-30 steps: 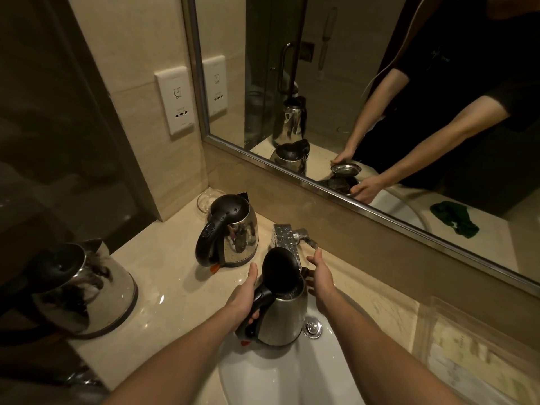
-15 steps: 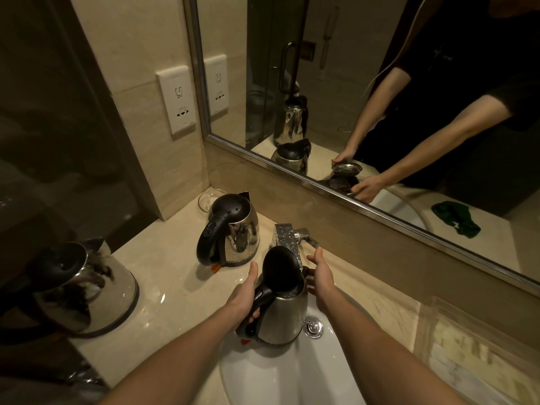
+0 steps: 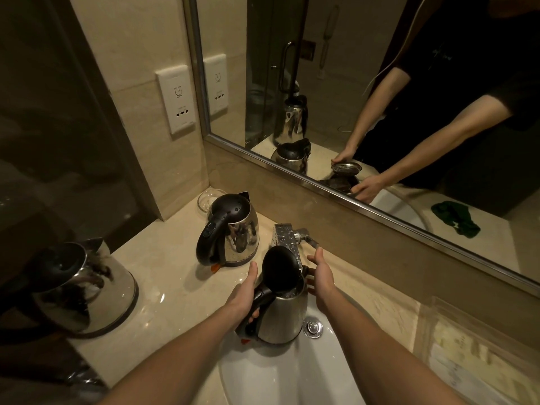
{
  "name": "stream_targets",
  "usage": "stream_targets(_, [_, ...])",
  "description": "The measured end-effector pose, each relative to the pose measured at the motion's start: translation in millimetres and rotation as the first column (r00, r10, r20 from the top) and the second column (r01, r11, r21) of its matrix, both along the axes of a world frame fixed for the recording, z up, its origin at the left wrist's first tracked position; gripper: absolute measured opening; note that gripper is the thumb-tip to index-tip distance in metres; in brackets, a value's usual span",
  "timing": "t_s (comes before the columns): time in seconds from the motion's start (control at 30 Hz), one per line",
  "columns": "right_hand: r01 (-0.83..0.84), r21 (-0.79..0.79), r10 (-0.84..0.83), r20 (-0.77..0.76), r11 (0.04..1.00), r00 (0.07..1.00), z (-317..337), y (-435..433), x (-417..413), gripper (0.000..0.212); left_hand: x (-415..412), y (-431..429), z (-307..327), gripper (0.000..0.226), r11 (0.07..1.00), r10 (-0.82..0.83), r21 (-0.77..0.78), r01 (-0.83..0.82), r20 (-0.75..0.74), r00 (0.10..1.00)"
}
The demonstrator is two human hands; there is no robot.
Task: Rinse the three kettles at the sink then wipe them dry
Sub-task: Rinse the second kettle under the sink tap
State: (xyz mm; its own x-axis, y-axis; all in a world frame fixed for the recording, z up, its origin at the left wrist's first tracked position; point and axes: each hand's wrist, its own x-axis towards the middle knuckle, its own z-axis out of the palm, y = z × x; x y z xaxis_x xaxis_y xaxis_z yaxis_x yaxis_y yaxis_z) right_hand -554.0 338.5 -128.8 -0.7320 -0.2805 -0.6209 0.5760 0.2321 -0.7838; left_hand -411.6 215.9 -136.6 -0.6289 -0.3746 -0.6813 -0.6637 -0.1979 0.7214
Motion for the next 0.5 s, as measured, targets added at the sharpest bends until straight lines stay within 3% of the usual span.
stream_targets(0.5, [-0.003, -0.003, 0.003, -0.008, 1.000, 1.000, -0.7, 1.0, -1.1, 0.068, -0.1, 0.0, 2.0, 0.093, 1.000, 0.019, 0.011, -0.019, 0.027, 0.999])
